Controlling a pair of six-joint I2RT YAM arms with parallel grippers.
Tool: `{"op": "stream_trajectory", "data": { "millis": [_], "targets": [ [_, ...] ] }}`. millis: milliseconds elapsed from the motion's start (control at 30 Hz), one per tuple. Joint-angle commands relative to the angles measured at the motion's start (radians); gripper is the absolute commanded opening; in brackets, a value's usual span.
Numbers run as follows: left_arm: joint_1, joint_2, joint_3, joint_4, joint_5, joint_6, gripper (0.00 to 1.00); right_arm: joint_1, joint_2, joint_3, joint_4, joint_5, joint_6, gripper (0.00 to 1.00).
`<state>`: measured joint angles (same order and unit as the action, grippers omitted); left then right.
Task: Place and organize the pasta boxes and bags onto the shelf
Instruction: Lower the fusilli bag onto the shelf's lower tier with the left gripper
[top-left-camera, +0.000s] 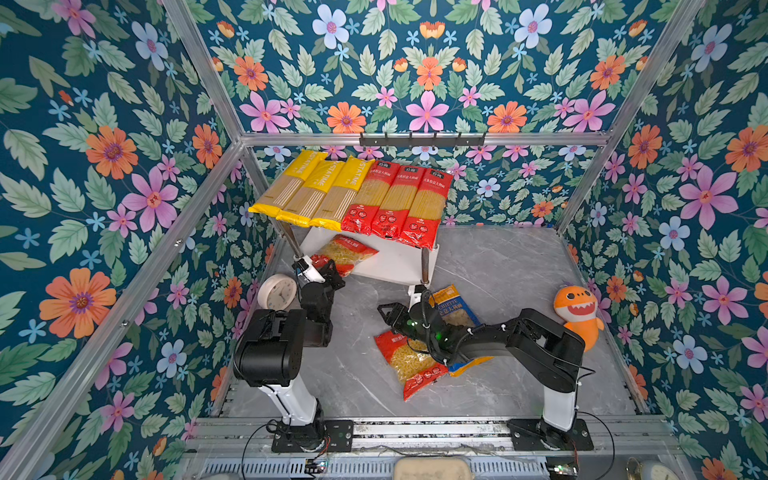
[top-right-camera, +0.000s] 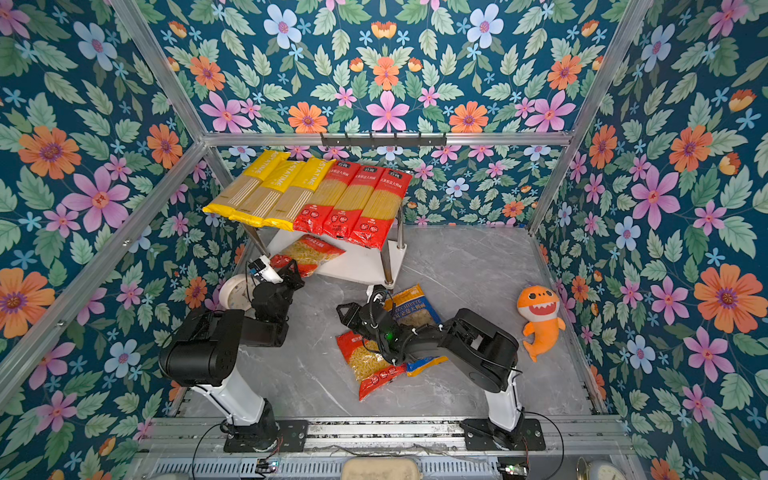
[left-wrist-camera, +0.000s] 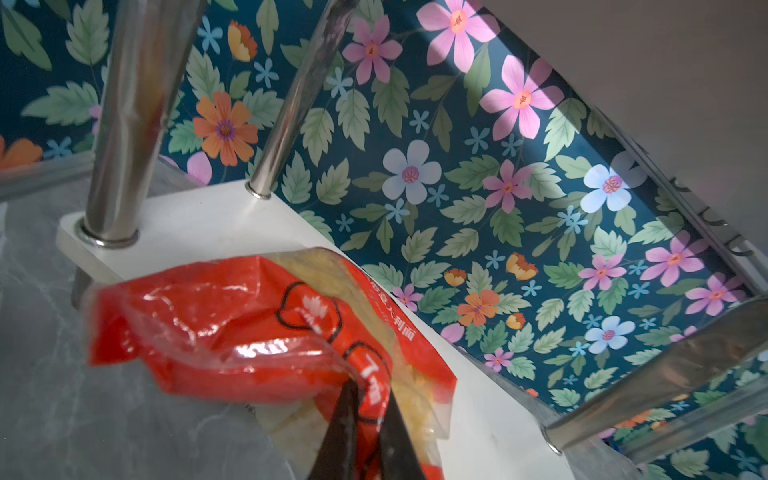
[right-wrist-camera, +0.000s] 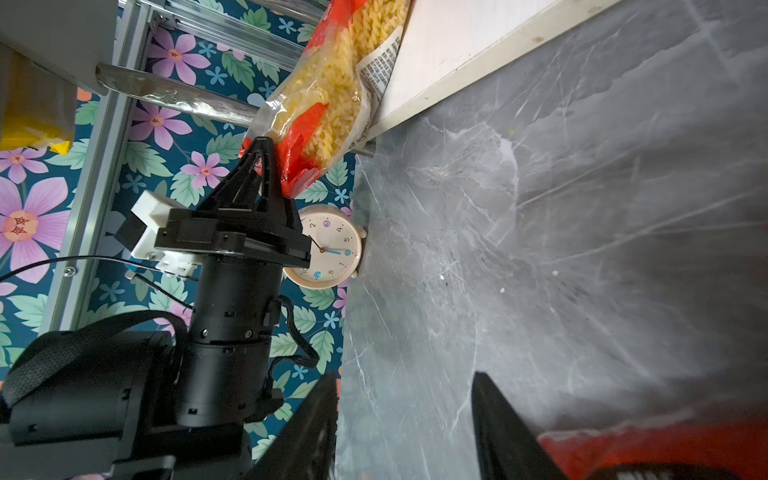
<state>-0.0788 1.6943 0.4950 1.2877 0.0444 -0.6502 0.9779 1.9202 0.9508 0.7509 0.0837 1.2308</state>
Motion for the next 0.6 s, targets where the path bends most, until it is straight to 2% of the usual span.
{"op": "stream_trajectory", "data": {
  "millis": [0,233,333,467,567],
  "targets": [
    [0.000,-0.026,-0.033,-0.074,0.058,-0.093,0.21,0.000,0.009,0.007,0.055,-0.010,0.020,0.53],
    [0.030,-0.060,-0.093,-0.150,0.134,-0.218,0.42,0.001,-0.002,-0.001,0.059,-0.009,0.018,0.53],
    [0.060,-0.046,-0.119,-0.086,0.182,-0.279,0.54,0.001,-0.003,-0.009,0.067,-0.008,0.017,0.53],
    [0.108,0.033,-0.139,0.073,0.247,-0.381,0.77,0.000,0.000,-0.009,0.071,-0.008,0.019,0.53],
    [0.117,0.108,-0.124,0.176,0.284,-0.425,0.86,0.000,-0.001,-0.008,0.071,-0.009,0.019,0.53]
  ]
}}
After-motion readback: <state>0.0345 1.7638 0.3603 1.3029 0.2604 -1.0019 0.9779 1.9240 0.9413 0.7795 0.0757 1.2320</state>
